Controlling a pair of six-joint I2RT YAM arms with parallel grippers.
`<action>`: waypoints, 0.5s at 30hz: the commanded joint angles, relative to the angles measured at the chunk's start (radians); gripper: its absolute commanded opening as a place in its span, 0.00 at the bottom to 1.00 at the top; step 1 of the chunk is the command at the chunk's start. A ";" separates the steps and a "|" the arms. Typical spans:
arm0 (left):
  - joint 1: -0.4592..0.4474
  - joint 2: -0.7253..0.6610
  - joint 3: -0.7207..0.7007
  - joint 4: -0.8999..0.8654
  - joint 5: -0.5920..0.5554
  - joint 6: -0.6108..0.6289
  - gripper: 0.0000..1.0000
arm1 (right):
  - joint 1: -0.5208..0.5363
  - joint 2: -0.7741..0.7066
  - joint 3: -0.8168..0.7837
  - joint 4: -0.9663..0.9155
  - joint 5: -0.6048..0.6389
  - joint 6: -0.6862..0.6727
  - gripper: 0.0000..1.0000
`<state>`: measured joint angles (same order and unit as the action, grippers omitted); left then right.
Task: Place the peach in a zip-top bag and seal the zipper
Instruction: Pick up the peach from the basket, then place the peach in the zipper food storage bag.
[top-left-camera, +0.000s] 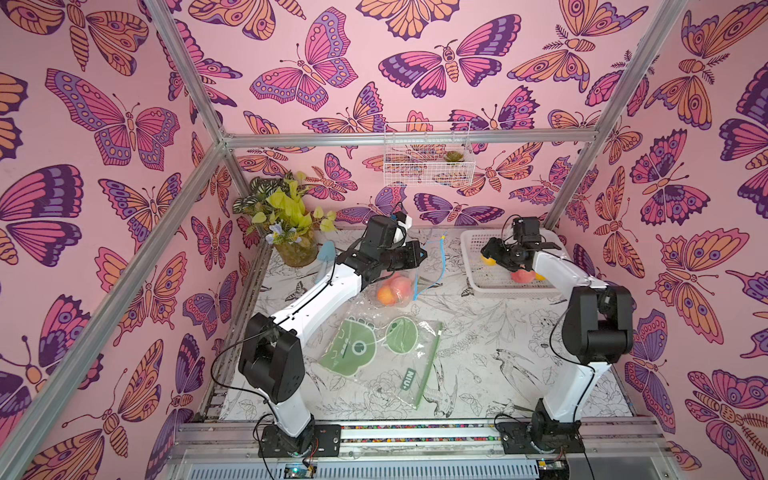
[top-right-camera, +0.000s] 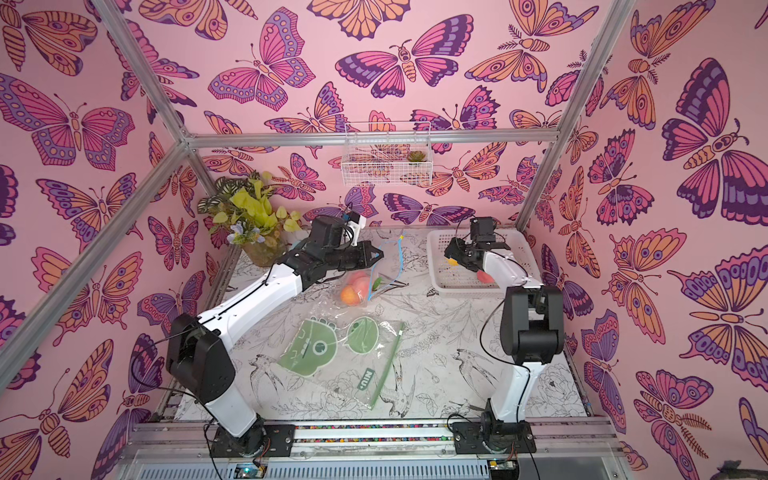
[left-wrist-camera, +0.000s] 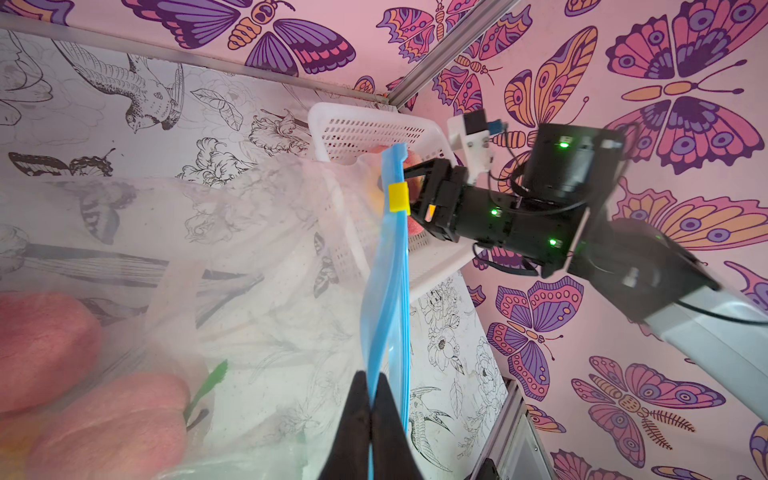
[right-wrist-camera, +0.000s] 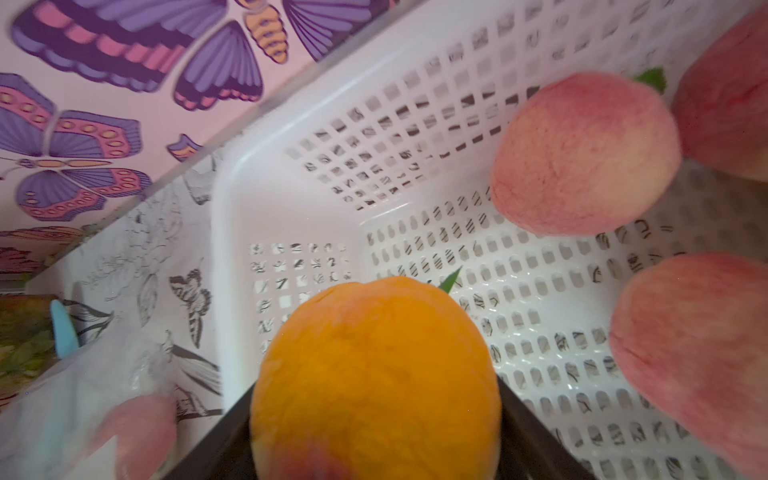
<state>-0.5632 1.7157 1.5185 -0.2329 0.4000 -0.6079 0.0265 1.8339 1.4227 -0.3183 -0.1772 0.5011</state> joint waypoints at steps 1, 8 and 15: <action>-0.001 -0.023 -0.020 -0.002 -0.004 0.006 0.00 | -0.006 -0.101 -0.062 0.036 0.006 -0.001 0.73; -0.001 -0.024 -0.018 -0.002 -0.008 0.008 0.00 | 0.002 -0.315 -0.183 0.048 -0.060 0.011 0.73; 0.000 -0.021 -0.017 -0.005 -0.013 0.011 0.00 | 0.068 -0.456 -0.255 0.076 -0.167 0.038 0.73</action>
<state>-0.5632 1.7157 1.5177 -0.2329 0.3958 -0.6079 0.0639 1.4170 1.1870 -0.2718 -0.2756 0.5175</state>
